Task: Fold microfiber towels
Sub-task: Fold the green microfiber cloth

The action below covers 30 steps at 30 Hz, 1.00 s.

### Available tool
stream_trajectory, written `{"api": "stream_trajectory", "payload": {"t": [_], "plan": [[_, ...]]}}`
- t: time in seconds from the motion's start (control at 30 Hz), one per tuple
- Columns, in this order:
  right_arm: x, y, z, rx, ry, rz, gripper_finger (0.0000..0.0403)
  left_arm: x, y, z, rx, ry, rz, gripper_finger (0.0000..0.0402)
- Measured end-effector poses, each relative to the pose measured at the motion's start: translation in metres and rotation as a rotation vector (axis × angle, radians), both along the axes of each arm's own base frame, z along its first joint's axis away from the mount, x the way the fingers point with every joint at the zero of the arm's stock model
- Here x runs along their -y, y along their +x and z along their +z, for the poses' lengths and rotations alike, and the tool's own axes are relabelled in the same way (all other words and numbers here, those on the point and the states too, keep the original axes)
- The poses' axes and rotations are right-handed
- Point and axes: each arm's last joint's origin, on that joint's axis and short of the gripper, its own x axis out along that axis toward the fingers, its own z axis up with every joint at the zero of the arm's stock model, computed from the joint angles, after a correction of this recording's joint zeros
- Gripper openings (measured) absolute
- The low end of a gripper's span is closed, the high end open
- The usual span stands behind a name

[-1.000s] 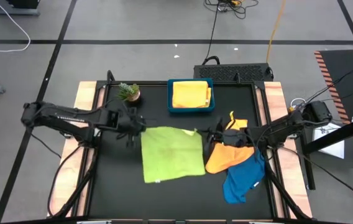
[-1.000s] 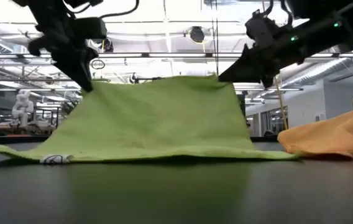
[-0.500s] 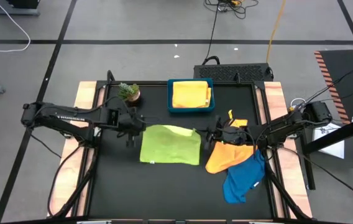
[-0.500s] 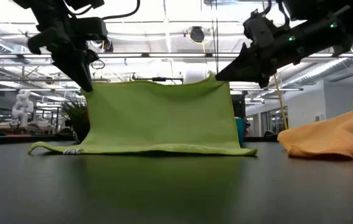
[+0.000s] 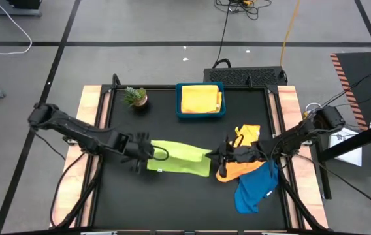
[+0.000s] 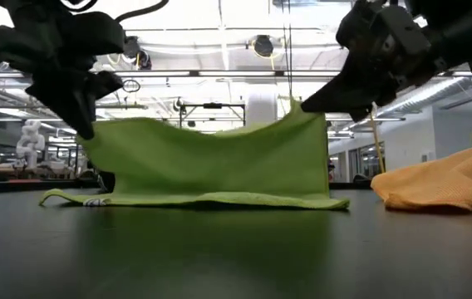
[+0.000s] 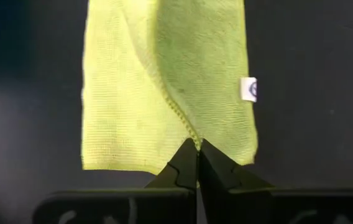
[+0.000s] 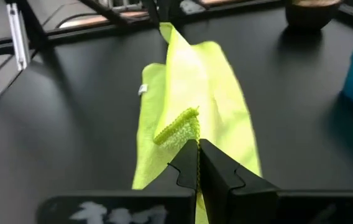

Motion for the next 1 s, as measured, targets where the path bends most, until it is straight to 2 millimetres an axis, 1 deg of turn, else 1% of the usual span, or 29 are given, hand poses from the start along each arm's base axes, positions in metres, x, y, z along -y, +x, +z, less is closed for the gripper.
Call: {"api": "stream_trajectory", "payload": {"t": [0.13,0.23,0.37,0.47,0.6,0.83,1.0], "plan": [[-0.008,0.002,-0.008,0.001,0.014,0.024,0.0000,0.006,0.000,-0.006,-0.029,0.000,-0.002,0.0008],[-0.013,0.004,-0.015,-0.011,0.017,0.051,0.0000,0.007,-0.001,-0.006,-0.035,-0.002,0.001,0.0003],[-0.016,0.004,-0.022,-0.039,0.014,0.058,0.0000,0.008,-0.001,-0.006,-0.034,-0.004,0.005,0.0013],[-0.016,0.004,-0.023,-0.047,0.025,0.051,0.0000,0.008,-0.001,-0.008,-0.030,-0.004,0.002,0.0012],[-0.016,0.004,-0.022,-0.041,0.015,0.055,0.0000,0.006,-0.004,-0.017,-0.032,0.001,-0.002,0.0004],[-0.015,0.003,-0.023,-0.058,-0.006,0.063,0.0000,0.002,-0.009,-0.028,-0.050,0.020,0.018,0.0012],[-0.018,0.002,-0.025,-0.089,0.002,0.148,0.0001,0.004,-0.007,-0.028,-0.024,-0.026,0.008,0.0006]]}}
